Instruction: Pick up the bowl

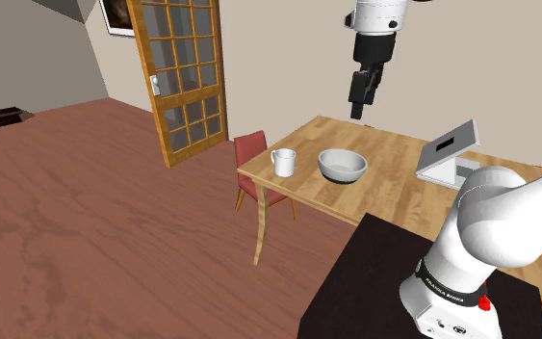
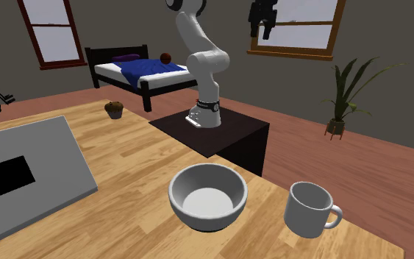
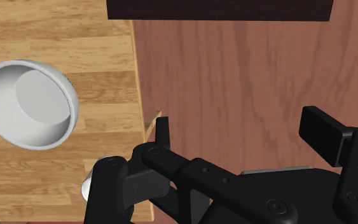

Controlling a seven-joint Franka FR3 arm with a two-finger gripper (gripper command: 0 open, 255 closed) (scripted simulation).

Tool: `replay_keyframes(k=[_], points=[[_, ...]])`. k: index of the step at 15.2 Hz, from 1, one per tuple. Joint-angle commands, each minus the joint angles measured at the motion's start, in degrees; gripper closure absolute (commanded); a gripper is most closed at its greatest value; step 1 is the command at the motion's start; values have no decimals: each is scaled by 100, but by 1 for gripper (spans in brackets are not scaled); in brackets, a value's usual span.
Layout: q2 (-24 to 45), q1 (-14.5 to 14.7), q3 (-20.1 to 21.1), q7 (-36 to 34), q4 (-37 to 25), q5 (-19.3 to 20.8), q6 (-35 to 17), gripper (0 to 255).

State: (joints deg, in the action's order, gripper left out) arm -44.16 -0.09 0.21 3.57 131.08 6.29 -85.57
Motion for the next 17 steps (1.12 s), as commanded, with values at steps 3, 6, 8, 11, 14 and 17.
replay_keyframes(k=[3, 6, 8, 11, 14, 17], points=[[75, -59, -155, 111, 247, 115, -334, 0], [247, -154, -393, 271, 566, 287, -847, 0], [404, -222, -554, 374, 744, 400, -1198, 0], [702, -325, -800, 524, 956, 562, -1735, 0], [1075, -426, -1047, 673, 1099, 708, -2283, 0], [1521, -519, -1295, 824, 1172, 827, -2834, 0]])
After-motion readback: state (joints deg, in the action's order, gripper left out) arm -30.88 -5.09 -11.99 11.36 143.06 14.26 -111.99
